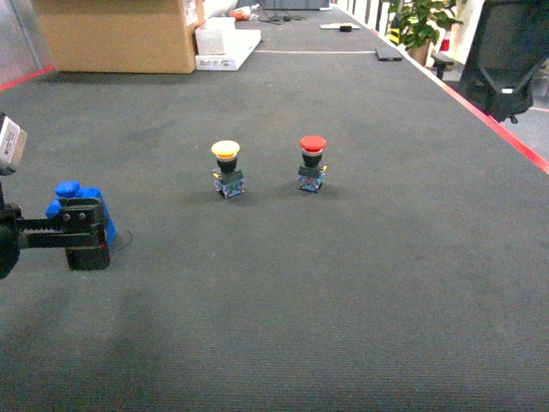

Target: Pick blue part to blue bin on bottom shelf

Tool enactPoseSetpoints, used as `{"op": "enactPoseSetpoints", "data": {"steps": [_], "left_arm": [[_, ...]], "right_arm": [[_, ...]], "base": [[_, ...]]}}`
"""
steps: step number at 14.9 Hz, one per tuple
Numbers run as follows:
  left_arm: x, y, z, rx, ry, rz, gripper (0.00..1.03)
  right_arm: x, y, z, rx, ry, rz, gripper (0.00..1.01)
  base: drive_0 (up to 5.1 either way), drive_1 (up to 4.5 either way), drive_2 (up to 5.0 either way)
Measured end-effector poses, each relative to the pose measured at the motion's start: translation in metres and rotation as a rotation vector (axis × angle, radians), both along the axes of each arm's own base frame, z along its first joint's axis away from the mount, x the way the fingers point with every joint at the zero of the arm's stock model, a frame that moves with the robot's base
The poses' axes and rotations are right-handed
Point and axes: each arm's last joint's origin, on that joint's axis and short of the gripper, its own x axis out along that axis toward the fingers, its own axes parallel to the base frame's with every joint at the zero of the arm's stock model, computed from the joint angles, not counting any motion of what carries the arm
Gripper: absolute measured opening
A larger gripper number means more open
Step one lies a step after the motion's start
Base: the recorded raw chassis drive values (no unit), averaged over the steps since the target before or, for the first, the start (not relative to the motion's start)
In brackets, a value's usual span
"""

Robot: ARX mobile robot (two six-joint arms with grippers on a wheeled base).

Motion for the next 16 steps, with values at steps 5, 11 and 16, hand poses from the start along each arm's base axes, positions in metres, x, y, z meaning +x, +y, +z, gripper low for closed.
{"op": "enactPoseSetpoints", "data": {"steps": [5, 11, 16], "left_arm": [[0.023, 0.001, -0.004, 0.006, -0.011, 0.021, 0.98], [0.084, 0.008, -0.030, 0.004, 0.052, 0.089, 0.98], [0.089, 0.007, -0.035, -0.011, 0.084, 0.065, 0.45]], "right_arm": [[0.000, 0.000, 0.000, 0.000, 0.000, 0.000, 0.98], [0.000, 0.000, 0.000, 0.000, 0.000, 0.000, 0.98], [0.000, 0.000, 0.000, 0.000, 0.000, 0.000, 0.98]], "base": [[0.0, 0.00, 0.0], [0.0, 0.00, 0.0], [0.0, 0.00, 0.0]]}}
